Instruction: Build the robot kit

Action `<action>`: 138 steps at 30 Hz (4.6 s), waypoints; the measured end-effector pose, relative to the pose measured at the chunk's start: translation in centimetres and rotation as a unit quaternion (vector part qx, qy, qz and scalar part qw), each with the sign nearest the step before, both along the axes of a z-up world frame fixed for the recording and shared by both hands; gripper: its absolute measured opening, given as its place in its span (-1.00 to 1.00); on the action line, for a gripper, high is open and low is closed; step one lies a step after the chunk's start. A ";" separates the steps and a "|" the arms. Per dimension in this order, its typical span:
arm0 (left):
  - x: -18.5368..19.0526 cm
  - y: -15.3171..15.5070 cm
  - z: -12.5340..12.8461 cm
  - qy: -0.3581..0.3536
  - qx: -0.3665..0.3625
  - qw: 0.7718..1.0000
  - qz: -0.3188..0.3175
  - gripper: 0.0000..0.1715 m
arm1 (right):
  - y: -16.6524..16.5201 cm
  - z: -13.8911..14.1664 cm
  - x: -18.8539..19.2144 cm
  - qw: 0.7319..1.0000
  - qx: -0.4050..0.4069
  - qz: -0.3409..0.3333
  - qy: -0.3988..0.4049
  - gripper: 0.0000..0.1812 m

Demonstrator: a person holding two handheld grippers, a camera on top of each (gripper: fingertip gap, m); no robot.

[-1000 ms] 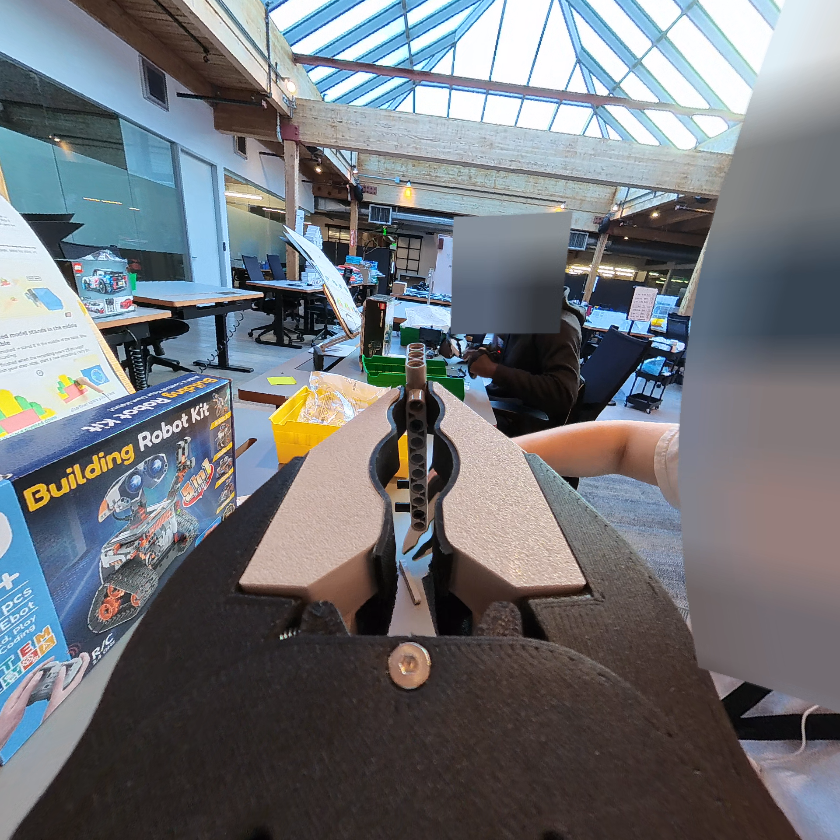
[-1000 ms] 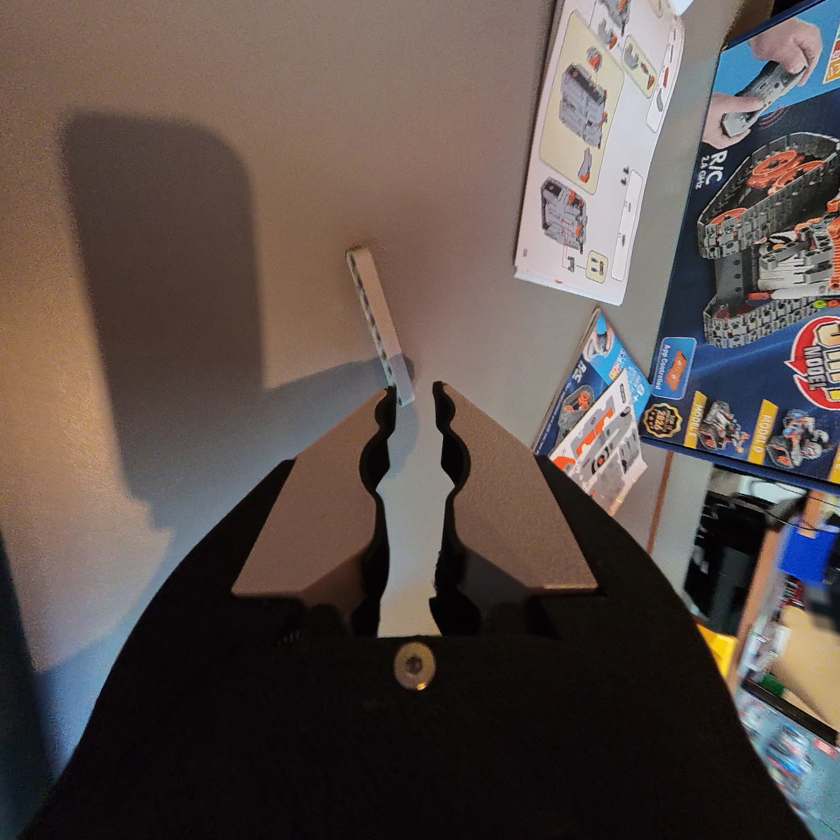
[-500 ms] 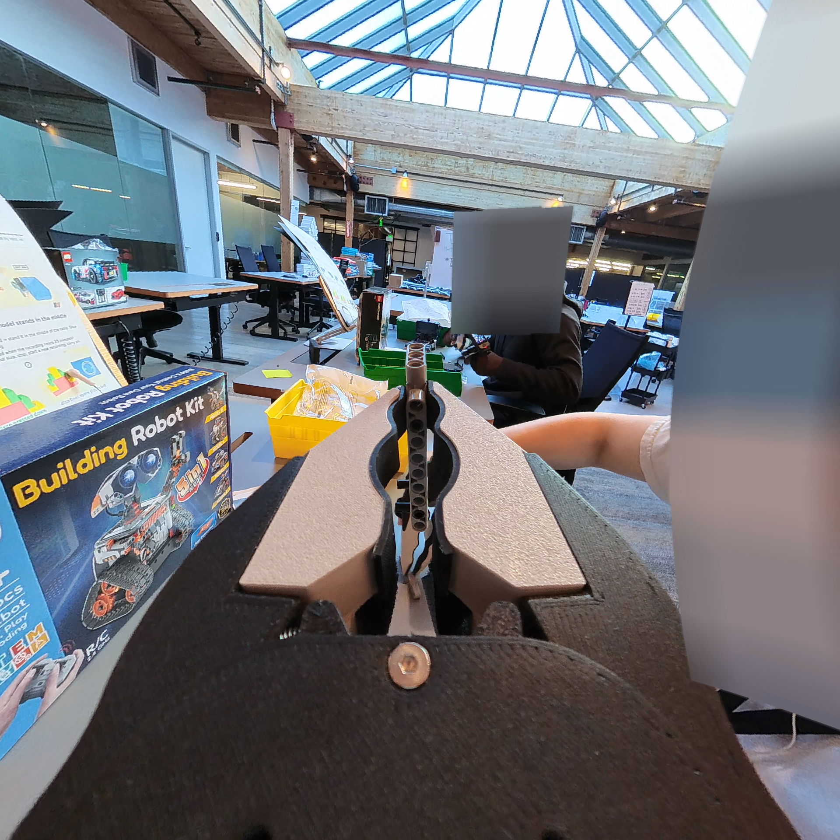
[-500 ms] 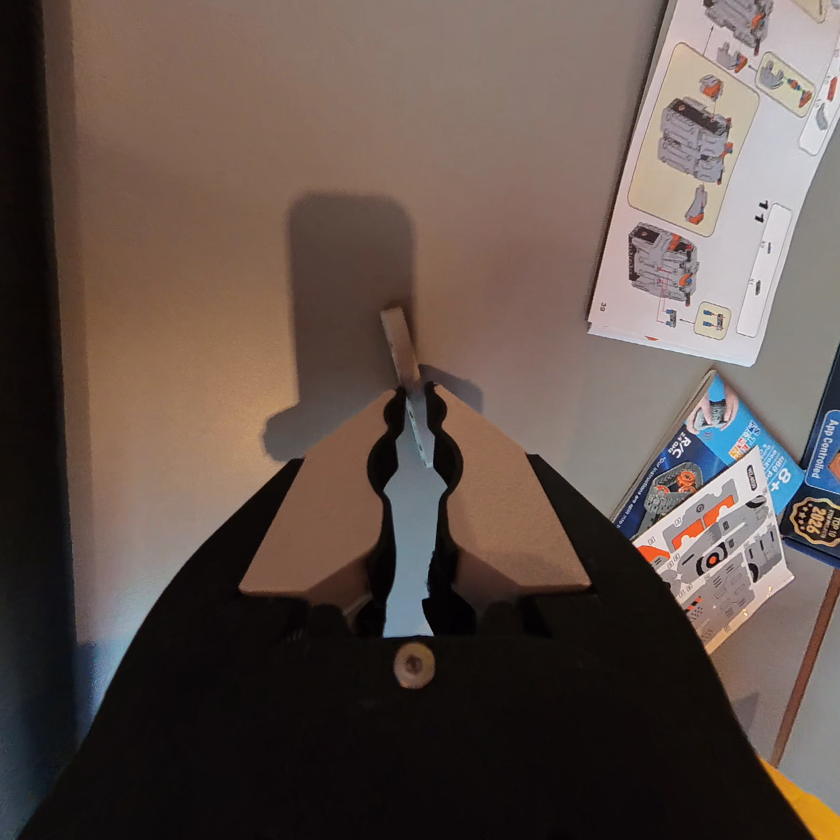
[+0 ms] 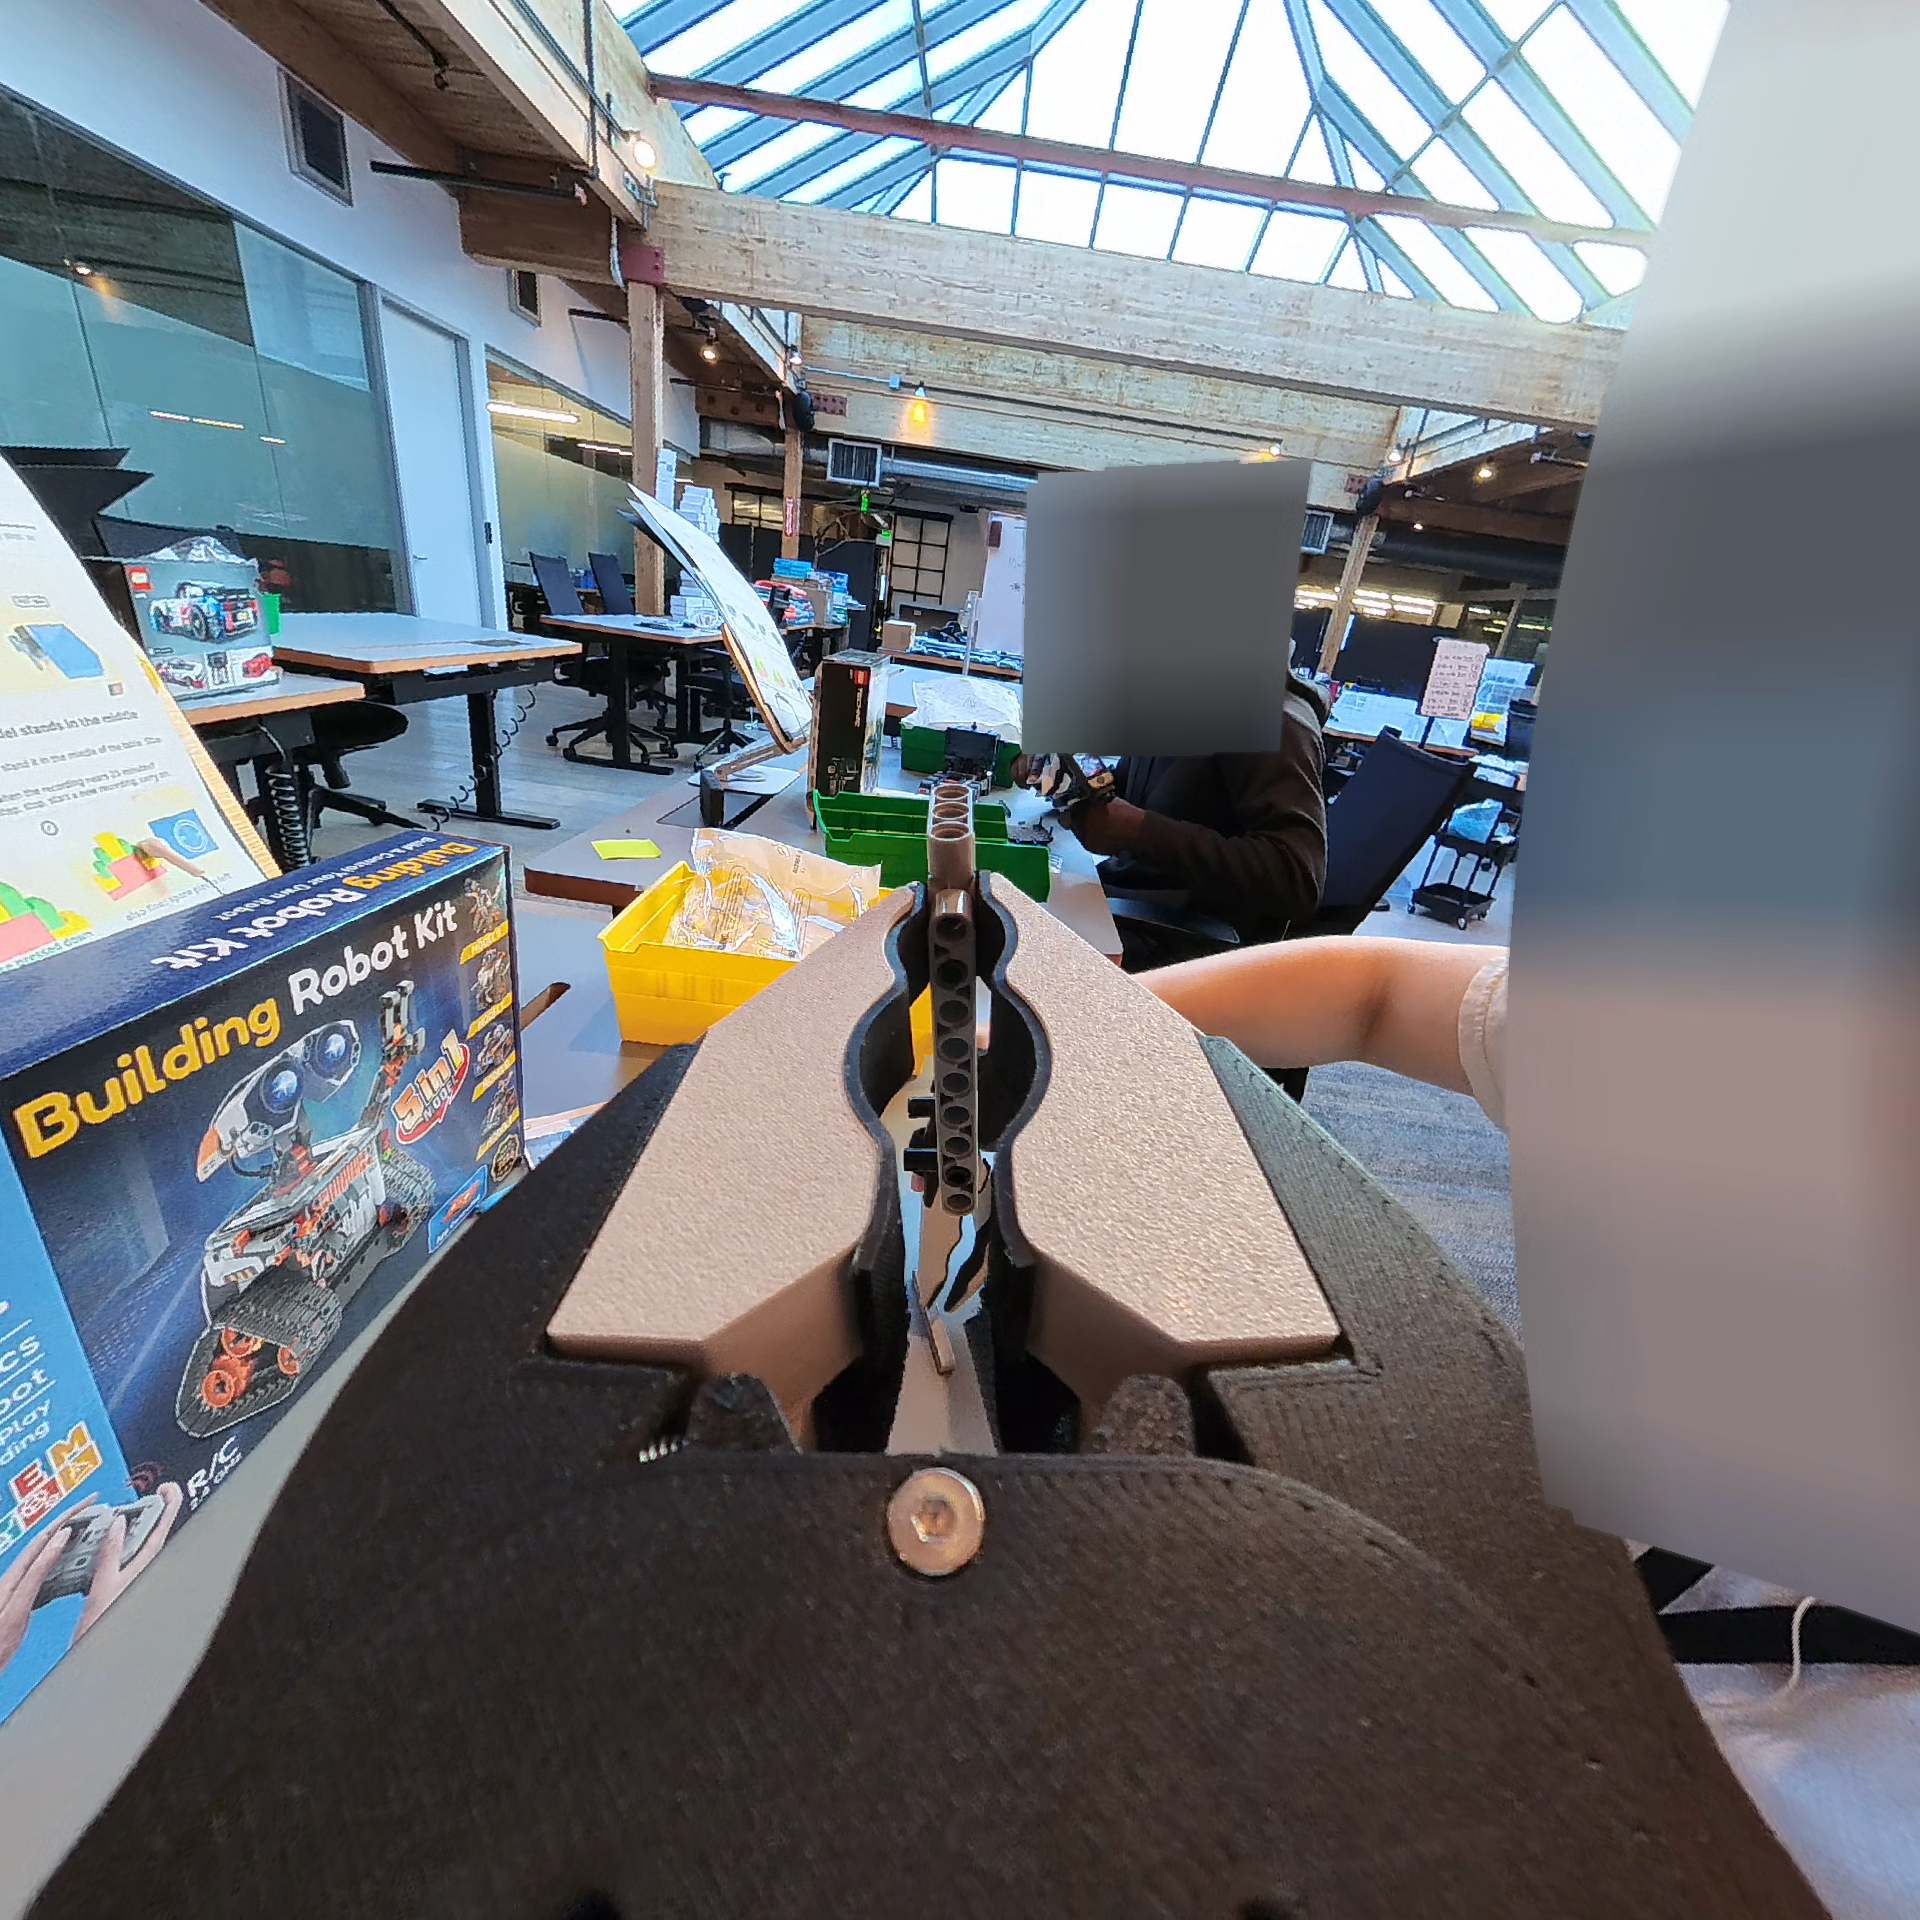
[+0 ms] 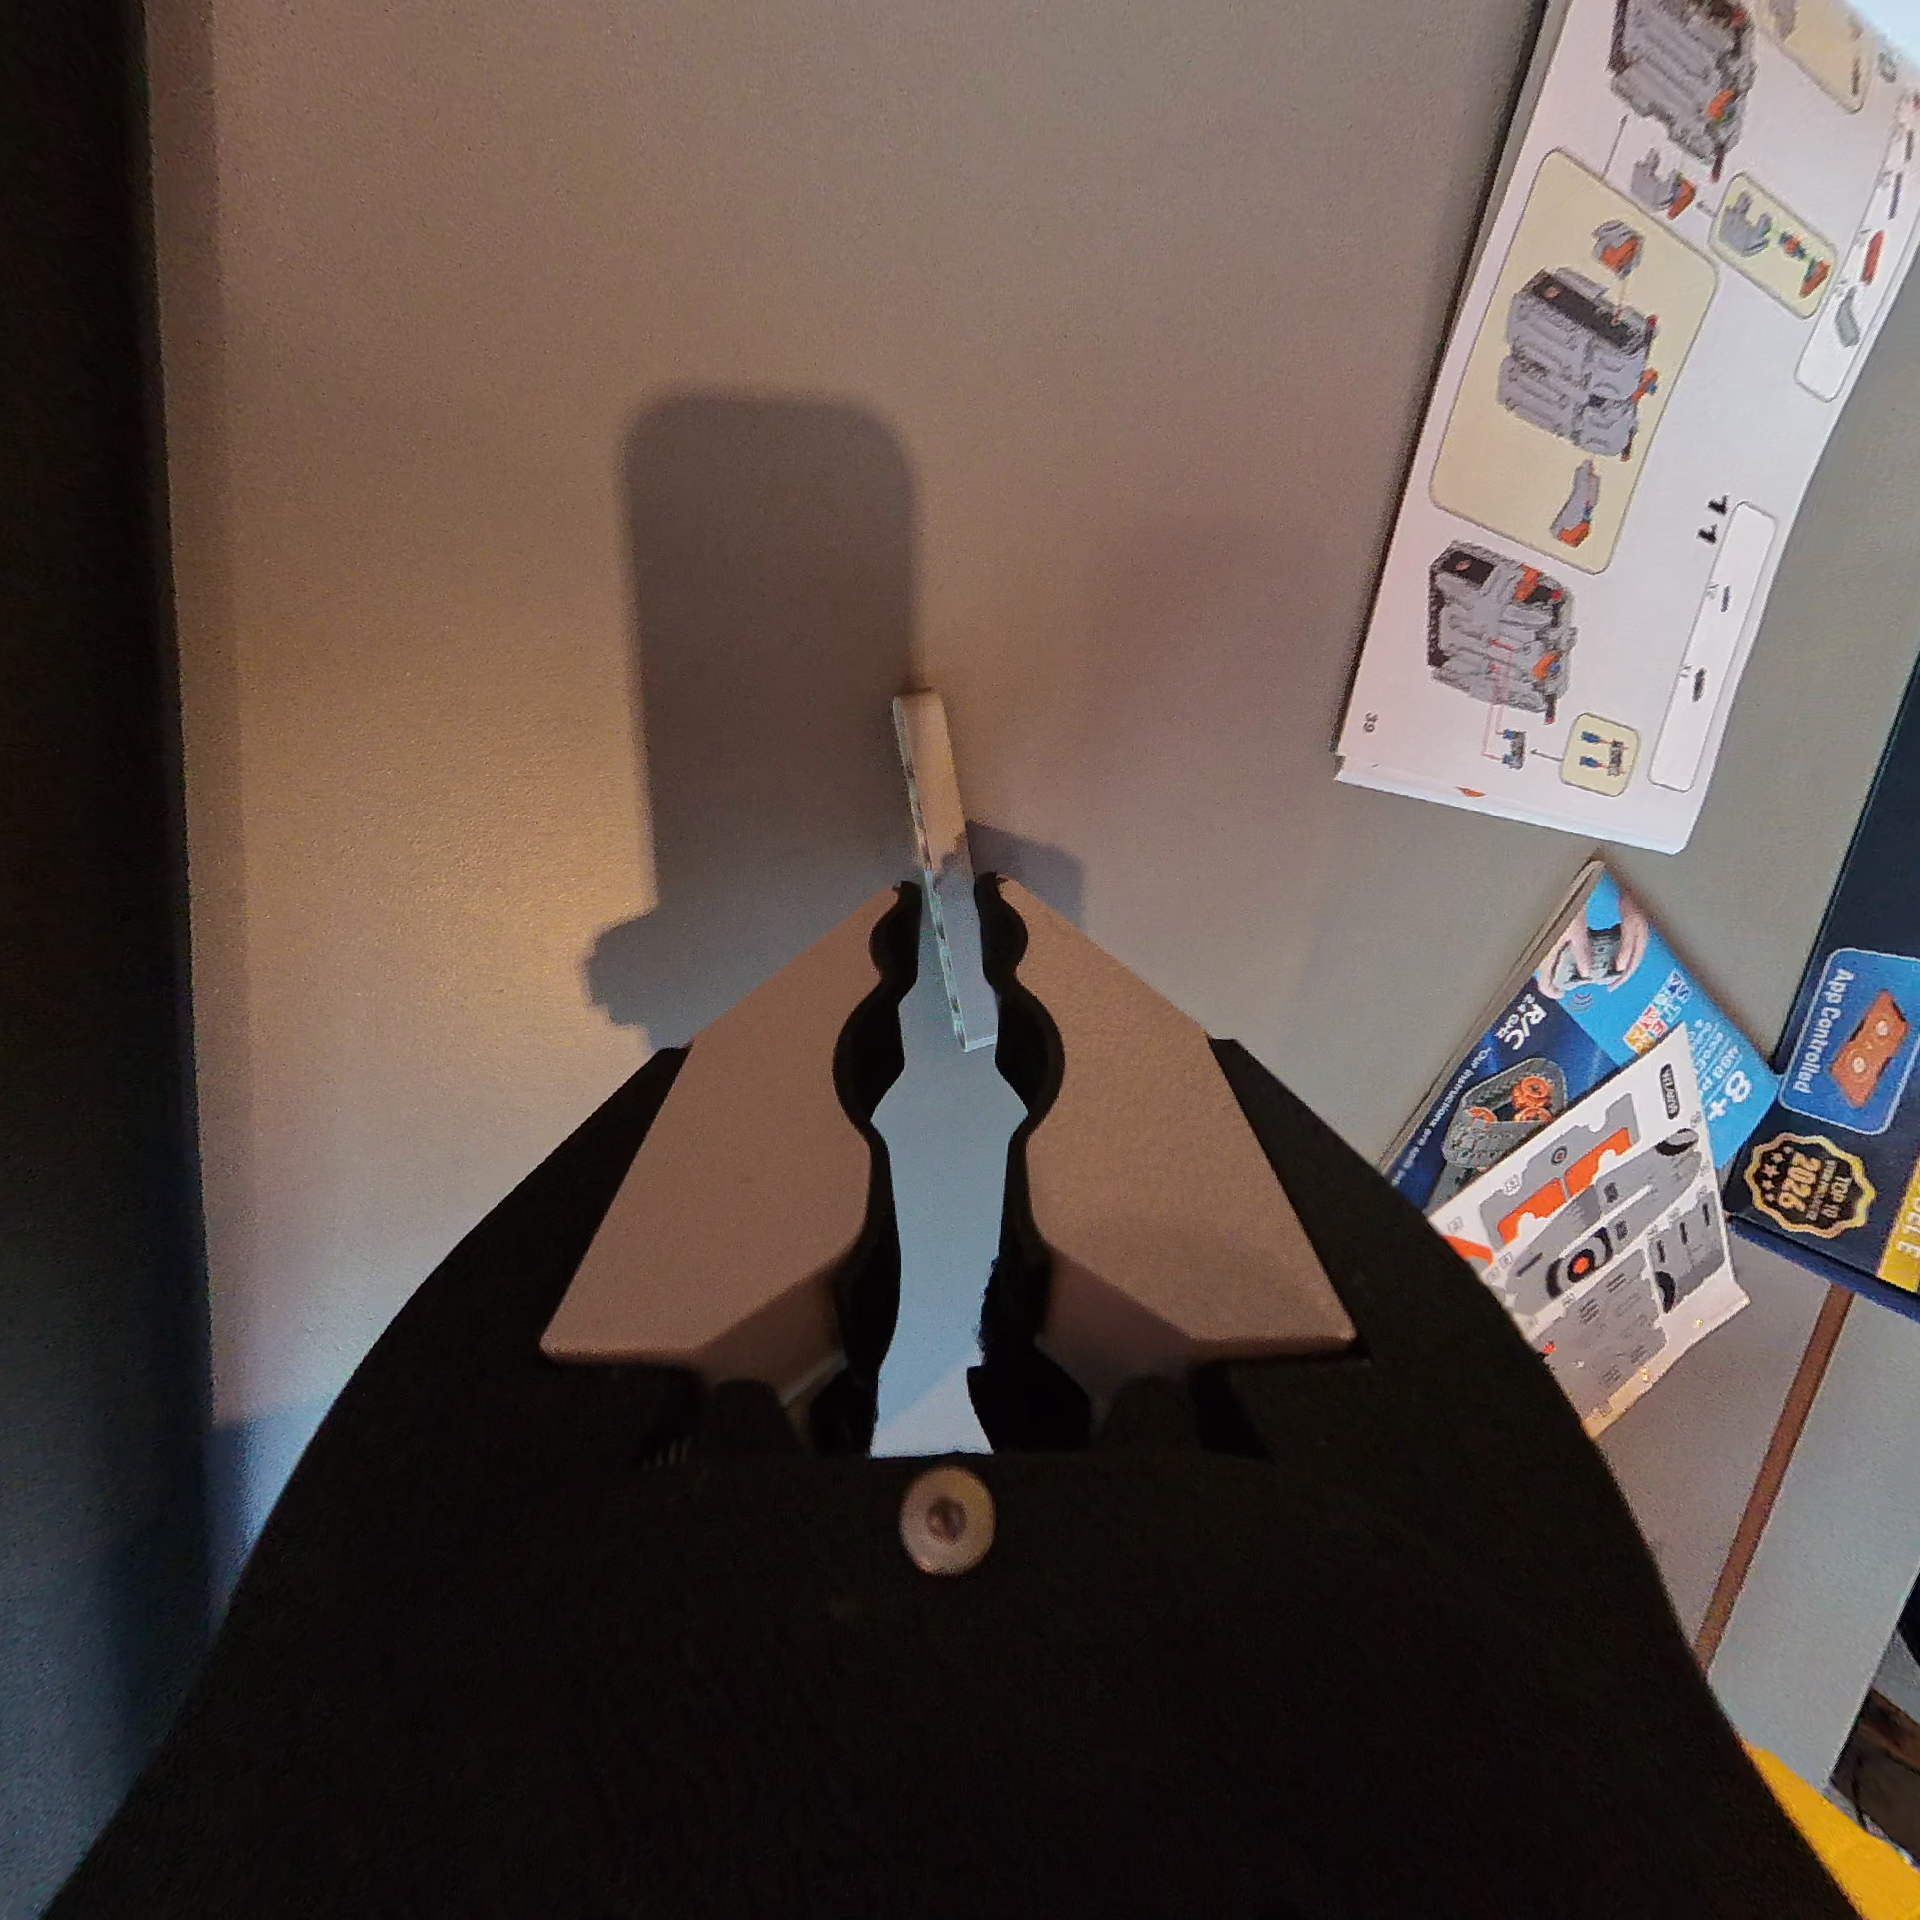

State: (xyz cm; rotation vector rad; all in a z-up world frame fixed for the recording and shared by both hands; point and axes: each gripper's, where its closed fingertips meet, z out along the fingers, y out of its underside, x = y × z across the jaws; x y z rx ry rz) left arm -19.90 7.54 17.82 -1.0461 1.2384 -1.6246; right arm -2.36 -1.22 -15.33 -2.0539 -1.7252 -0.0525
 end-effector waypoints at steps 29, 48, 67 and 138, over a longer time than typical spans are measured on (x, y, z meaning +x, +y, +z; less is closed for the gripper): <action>0.3 -0.4 -0.4 0.015 0.001 1.000 -0.010 -0.94 | 0.5 -0.2 0.2 0.922 -0.372 -0.096 0.051 -0.97; -0.2 0.1 -0.2 0.006 -0.003 1.000 -0.005 -0.95 | 2.6 2.3 -2.1 0.956 -0.260 -0.043 0.126 -0.91; 0.6 -0.2 -0.8 0.025 0.006 1.000 -0.004 -0.94 | 0.3 -0.4 -3.0 0.982 -0.088 0.127 -0.105 -0.84; 4.9 -3.6 -1.9 0.098 -0.017 0.995 -0.020 -0.94 | 5.5 31.4 -12.5 0.752 -0.039 0.009 0.658 -0.93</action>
